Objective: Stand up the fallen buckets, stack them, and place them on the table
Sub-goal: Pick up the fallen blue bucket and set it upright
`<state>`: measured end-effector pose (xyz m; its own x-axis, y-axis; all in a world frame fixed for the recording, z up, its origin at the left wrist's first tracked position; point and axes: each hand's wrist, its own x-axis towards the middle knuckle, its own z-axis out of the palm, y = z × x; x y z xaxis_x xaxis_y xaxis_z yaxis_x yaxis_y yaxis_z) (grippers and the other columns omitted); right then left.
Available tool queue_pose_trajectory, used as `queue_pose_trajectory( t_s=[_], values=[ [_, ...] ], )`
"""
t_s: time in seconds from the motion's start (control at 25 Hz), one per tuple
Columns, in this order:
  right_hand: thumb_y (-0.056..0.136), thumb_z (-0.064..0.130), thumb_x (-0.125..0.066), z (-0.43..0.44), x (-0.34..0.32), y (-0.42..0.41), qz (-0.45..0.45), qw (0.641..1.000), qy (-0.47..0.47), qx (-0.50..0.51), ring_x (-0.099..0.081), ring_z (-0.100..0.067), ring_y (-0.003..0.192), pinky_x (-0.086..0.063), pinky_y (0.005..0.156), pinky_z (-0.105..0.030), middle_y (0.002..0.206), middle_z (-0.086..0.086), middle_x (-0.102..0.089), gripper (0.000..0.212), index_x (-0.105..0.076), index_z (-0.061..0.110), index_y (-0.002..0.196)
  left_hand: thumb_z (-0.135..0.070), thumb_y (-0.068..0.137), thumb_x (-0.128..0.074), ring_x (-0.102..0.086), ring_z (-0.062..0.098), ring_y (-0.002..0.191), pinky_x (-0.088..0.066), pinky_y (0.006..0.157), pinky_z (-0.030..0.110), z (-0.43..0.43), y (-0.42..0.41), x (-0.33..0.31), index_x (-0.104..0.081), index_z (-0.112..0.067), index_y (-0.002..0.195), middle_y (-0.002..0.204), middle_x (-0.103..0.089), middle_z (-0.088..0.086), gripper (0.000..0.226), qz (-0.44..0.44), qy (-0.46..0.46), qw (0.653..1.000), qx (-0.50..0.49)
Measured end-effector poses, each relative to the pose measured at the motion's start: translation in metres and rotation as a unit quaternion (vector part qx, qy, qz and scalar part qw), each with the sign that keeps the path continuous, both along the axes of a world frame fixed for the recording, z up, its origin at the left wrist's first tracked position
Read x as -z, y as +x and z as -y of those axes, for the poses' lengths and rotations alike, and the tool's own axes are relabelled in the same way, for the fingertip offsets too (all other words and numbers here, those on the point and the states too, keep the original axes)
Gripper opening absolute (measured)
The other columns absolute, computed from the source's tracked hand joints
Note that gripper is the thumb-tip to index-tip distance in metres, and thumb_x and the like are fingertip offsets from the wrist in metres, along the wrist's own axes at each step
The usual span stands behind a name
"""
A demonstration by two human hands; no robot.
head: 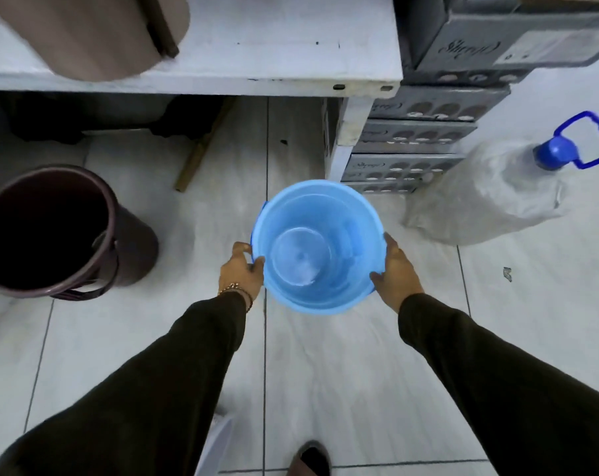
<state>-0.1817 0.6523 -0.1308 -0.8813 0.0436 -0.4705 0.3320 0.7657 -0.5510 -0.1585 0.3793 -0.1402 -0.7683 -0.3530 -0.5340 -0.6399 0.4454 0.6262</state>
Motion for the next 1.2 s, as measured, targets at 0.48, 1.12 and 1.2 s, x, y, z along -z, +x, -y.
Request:
queue_pose_trajectory(
  t_s=[0.48,1.12,1.2],
  values=[
    [0.098,0.04,-0.042,0.01,-0.026,-0.005,-0.048,0.983,0.154,-0.086,-0.005,-0.029,0.153,-0.018,0.121,-0.051,0.166,-0.004,-0.007,0.071,-0.007,0.017,0.156,-0.04,0.096,-0.048,-0.041,0.034,0.138,-0.035,0.115,0.044,0.015,0.008,-0.041,-0.03,-0.017,0.147,0.152,-0.041,0.013,0.059,-0.009,-0.097,0.995,0.037],
    [0.097,0.036,-0.043,0.154,-0.044,0.221,-0.102,0.922,0.224,-0.298,-0.005,-0.03,0.153,-0.007,0.122,-0.052,0.165,-0.004,-0.014,0.06,-0.027,0.018,0.152,-0.063,0.086,-0.05,-0.045,0.024,0.132,-0.039,0.109,0.038,0.116,0.337,-0.062,-0.047,-0.025,0.137,0.143,-0.049,0.001,0.063,-0.009,-0.076,0.997,0.014],
    [0.098,0.03,-0.043,0.177,-0.015,0.256,-0.1,0.887,0.231,-0.388,-0.005,-0.029,0.153,-0.007,0.123,-0.052,0.165,-0.002,-0.014,0.06,-0.023,0.021,0.153,-0.07,0.077,-0.056,-0.043,0.024,0.134,-0.041,0.106,0.039,0.118,0.391,-0.036,-0.04,-0.027,0.14,0.149,-0.041,0.0,0.078,0.037,-0.08,0.996,0.013]
  ],
)
